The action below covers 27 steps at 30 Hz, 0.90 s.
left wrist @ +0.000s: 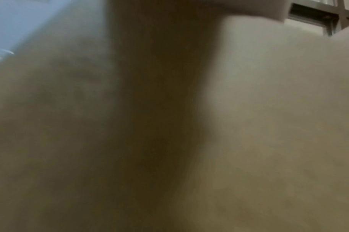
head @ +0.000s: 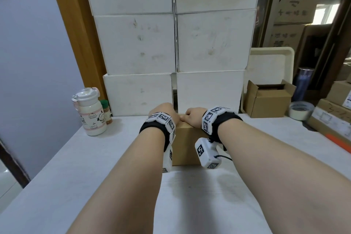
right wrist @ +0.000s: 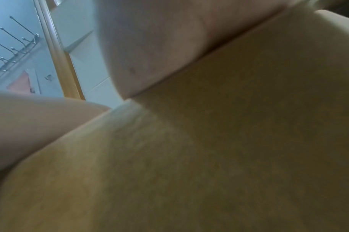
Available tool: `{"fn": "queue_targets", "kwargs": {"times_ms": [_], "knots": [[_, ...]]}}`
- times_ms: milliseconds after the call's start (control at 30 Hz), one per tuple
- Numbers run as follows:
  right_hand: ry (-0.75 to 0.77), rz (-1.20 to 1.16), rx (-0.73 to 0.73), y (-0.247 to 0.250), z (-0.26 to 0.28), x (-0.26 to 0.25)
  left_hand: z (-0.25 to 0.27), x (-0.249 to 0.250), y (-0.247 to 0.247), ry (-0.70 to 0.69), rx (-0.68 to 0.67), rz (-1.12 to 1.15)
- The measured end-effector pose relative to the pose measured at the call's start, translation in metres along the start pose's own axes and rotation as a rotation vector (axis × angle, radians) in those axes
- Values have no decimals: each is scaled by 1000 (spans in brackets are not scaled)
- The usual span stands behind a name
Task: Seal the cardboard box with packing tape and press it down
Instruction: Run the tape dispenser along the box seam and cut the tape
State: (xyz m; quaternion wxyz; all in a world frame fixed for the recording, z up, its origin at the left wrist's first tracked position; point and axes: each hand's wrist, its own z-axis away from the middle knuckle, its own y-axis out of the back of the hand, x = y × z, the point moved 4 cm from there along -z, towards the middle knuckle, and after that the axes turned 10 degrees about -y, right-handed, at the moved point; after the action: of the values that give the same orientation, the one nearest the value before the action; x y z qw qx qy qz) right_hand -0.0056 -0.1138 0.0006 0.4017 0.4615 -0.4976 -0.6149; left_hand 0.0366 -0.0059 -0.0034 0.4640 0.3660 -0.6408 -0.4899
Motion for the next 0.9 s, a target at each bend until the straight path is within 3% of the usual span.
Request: {"fn": "queue_targets", "kwargs": {"times_ms": [467, 667, 900], "knots": [[-38, -36, 72, -12, -9, 5, 3, -5, -17, -59, 46, -41], [-23, -297, 76, 3, -13, 22, -2, -3, -18, -44, 45, -57], [-172, -111, 78, 16, -17, 71, -8, 3, -18, -69, 48, -66]]}}
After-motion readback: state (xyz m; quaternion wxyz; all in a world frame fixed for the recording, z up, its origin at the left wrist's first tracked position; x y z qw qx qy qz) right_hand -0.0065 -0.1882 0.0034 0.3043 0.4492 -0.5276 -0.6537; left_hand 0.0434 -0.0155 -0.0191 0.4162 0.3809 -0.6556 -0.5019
